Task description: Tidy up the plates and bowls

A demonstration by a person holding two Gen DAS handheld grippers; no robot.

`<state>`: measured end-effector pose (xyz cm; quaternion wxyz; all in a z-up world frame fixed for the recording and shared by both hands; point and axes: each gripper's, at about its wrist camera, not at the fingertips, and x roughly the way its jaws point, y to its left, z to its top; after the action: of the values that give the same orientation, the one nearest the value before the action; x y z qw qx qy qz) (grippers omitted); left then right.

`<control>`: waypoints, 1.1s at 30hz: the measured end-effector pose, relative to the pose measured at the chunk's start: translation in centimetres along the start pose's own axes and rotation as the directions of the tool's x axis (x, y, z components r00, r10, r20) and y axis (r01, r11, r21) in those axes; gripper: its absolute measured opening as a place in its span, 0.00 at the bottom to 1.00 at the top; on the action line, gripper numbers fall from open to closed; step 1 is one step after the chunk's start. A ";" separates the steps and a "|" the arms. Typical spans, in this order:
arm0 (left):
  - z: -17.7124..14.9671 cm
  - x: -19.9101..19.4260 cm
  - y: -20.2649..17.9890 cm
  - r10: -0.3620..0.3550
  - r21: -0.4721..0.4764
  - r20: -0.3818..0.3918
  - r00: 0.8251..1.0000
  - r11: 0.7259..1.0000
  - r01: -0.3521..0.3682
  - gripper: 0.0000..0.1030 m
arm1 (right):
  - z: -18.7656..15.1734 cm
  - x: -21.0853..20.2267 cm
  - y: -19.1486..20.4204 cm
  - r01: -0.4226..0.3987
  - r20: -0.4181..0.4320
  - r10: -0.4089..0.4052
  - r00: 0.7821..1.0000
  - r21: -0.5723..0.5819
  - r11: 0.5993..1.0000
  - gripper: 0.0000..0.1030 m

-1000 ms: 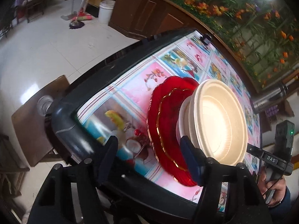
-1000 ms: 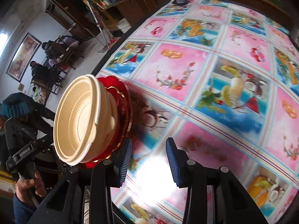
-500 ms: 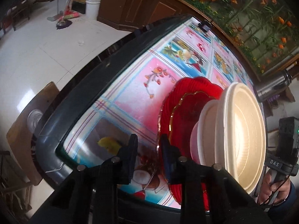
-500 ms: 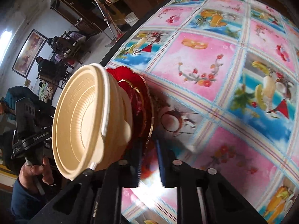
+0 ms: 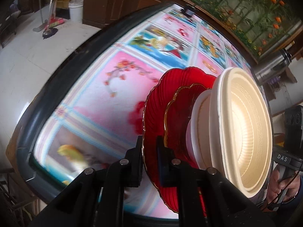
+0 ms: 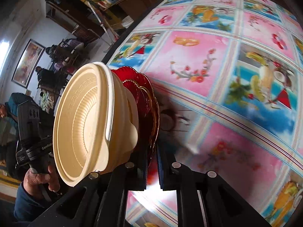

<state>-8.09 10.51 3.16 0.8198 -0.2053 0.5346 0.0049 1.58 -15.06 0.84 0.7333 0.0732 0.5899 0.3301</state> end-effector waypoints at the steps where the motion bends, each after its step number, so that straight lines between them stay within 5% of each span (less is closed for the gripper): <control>1: 0.1 0.3 -0.7 -0.002 0.011 -0.003 1.000 1.000 0.002 0.10 | -0.2 -0.5 -0.5 0.009 0.006 -0.010 1.000 0.010 1.000 0.10; 20: 2.6 7.8 -18.7 -0.071 0.235 -0.110 0.991 0.967 0.096 0.10 | -4.7 -11.3 -13.7 0.140 0.139 -0.187 0.972 0.290 0.947 0.09; 29: 1.3 9.2 -20.6 -0.073 0.217 -0.118 0.990 0.971 0.097 0.14 | -6.4 -13.7 -16.9 0.152 0.151 -0.213 0.965 0.337 0.929 0.11; 33: 1.0 8.4 -20.0 -0.057 0.203 -0.083 0.995 0.977 0.073 0.30 | -6.9 -14.4 -16.4 0.171 0.162 -0.227 0.960 0.304 0.937 0.12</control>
<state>0.94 -9.26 2.77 0.8151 -0.1370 0.5564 -0.0851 0.58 -37.91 2.43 0.7986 0.1502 0.5615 0.1563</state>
